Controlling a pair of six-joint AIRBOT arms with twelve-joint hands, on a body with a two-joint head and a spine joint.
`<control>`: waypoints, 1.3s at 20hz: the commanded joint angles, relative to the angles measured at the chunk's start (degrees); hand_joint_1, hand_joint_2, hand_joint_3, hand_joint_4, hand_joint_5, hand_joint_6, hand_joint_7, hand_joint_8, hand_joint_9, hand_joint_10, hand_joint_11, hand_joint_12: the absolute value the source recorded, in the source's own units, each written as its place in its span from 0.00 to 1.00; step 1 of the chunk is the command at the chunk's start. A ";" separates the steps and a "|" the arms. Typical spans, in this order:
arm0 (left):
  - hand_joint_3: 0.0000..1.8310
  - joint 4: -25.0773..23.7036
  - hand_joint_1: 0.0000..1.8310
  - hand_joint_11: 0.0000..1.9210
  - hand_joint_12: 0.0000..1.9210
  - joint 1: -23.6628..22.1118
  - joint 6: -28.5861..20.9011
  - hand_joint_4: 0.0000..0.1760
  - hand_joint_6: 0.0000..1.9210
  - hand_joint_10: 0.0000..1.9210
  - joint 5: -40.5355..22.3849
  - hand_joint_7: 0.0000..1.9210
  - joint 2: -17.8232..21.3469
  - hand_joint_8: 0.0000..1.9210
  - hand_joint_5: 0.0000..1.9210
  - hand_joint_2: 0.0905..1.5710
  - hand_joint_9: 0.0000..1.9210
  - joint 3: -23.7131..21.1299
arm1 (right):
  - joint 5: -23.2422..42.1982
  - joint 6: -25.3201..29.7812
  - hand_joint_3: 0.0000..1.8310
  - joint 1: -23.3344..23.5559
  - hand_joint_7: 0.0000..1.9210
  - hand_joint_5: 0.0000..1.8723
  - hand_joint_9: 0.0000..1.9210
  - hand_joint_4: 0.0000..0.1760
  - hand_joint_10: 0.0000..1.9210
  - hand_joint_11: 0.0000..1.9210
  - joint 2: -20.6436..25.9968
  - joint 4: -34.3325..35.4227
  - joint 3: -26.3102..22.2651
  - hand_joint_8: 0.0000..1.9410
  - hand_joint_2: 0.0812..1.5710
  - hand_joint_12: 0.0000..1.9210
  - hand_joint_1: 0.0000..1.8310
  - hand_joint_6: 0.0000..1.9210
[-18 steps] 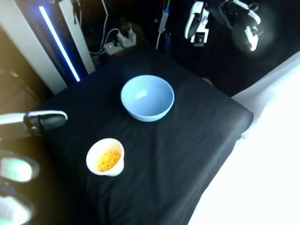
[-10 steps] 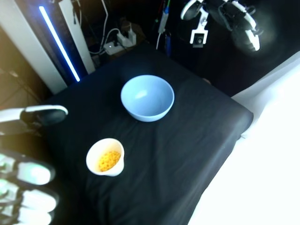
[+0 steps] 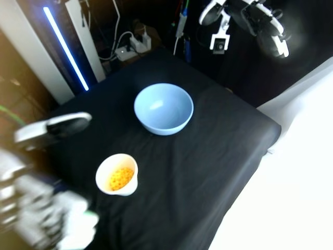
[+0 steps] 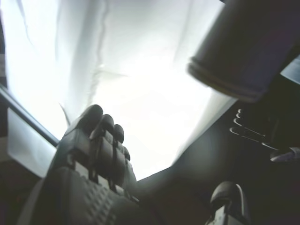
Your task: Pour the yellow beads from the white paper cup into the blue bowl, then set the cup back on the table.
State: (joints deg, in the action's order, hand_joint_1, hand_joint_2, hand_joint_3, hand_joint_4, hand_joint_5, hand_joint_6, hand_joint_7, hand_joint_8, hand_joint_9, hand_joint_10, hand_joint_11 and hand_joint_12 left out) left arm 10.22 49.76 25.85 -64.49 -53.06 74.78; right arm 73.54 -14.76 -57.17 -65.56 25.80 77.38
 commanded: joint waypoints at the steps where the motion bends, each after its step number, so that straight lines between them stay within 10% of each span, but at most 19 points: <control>1: 0.00 1.31 0.25 0.02 0.19 -0.32 -0.66 0.44 0.00 0.00 -6.32 0.12 -0.52 0.00 0.05 0.53 0.11 0.45 | 7.03 1.10 0.00 0.04 0.08 0.01 0.08 0.32 0.00 0.00 -0.06 1.38 0.66 0.00 0.46 0.29 0.29 0.00; 3: 0.00 1.28 0.25 0.13 0.44 -0.23 -1.13 0.37 0.00 0.00 -6.16 0.13 -0.98 0.00 0.06 0.55 0.13 0.77 | 7.00 1.44 0.00 -0.99 0.09 0.04 0.08 0.35 0.00 0.00 -0.44 2.07 0.70 0.00 0.48 0.25 0.32 0.00; 5: 0.00 1.27 0.25 0.18 0.44 -0.08 -1.15 0.42 0.00 0.00 -6.05 0.13 -1.19 0.00 0.06 0.55 0.14 0.84 | 6.90 1.53 0.00 -1.95 0.08 0.03 0.07 0.32 0.00 0.00 -0.45 2.78 0.69 0.00 0.47 0.22 0.30 0.00; 7: 0.00 1.27 0.26 0.01 0.33 -0.03 -1.20 0.49 0.00 0.00 -6.04 0.14 -1.43 0.00 0.07 0.56 0.14 0.94 | 6.70 1.56 0.00 -2.56 0.11 0.04 0.09 0.17 0.00 0.00 -0.68 3.25 0.65 0.01 0.45 0.26 0.32 0.00; 11: 0.00 1.27 0.27 0.01 0.24 0.03 -1.47 0.51 0.00 0.00 -5.97 0.15 -1.72 0.00 0.07 0.58 0.13 1.17 | 6.50 1.56 0.00 -3.16 0.08 0.00 0.08 0.52 0.00 0.00 -1.54 3.85 0.70 0.00 0.46 0.23 0.32 0.00; 15: 0.00 1.26 0.26 0.03 0.24 0.02 -1.59 0.55 0.00 0.00 -5.94 0.15 -1.93 0.00 0.07 0.58 0.13 1.29 | 6.45 1.62 0.00 -3.98 0.09 0.00 0.06 0.41 0.00 0.00 -2.62 5.18 0.72 0.00 0.44 0.14 0.35 0.00; 18: 0.00 1.25 0.26 0.02 0.23 0.03 -1.68 0.52 0.00 0.00 -5.98 0.15 -2.05 0.00 0.06 0.58 0.13 1.41 | 6.45 2.04 0.00 -4.16 0.05 0.00 0.04 0.11 0.00 0.00 -3.90 6.00 0.94 0.00 0.45 0.12 0.34 0.00; 26: 0.00 1.09 0.28 0.02 0.21 0.06 -2.41 0.47 0.00 0.00 -5.85 0.15 -2.84 0.00 0.06 0.59 0.14 1.90 | 4.63 2.17 0.00 -4.82 0.06 0.00 0.04 0.05 0.00 0.00 -5.06 6.74 1.68 0.00 0.42 0.09 0.35 0.00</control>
State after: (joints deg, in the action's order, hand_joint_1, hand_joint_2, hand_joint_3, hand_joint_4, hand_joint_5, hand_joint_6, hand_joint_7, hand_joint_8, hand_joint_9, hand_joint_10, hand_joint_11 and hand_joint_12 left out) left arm 10.09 50.22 24.10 -63.20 -55.86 76.42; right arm 71.40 -13.26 -62.46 -70.50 33.28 78.74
